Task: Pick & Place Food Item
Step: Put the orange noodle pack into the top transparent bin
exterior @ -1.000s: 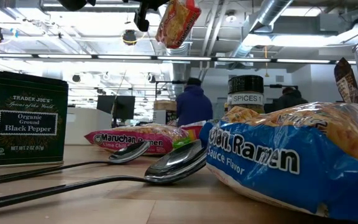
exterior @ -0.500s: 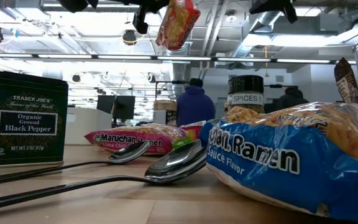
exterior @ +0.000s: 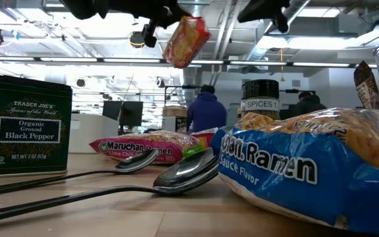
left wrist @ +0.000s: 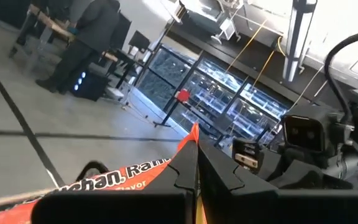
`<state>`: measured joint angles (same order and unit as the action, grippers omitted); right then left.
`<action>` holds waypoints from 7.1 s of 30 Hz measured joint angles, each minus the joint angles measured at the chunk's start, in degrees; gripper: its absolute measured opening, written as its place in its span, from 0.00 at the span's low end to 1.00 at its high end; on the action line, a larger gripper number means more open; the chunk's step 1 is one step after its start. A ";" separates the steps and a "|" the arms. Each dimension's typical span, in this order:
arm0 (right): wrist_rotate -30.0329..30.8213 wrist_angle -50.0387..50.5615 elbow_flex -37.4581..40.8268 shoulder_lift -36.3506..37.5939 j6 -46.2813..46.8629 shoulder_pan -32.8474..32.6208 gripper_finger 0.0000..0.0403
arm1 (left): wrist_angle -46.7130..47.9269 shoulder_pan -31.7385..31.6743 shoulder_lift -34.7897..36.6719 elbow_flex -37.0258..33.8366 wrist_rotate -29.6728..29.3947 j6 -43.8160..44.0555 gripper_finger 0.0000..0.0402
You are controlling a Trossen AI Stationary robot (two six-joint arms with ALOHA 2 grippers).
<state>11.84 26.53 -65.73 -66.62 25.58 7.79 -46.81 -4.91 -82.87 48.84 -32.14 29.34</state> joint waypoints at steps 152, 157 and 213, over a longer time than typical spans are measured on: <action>6.40 19.72 0.04 -10.70 26.16 20.24 0.05 | 1.31 3.42 -8.24 3.30 37.62 4.01 0.35; 5.02 17.81 0.04 -14.33 28.72 20.45 0.05 | 2.81 3.84 -8.24 3.30 37.62 3.98 0.35; 0.00 11.51 0.02 -22.74 38.32 23.34 0.21 | 6.99 3.93 -8.24 3.30 38.01 3.96 0.35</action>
<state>11.84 38.04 -65.71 -89.36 63.90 31.14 -39.81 -0.97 -91.11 52.14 5.87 33.30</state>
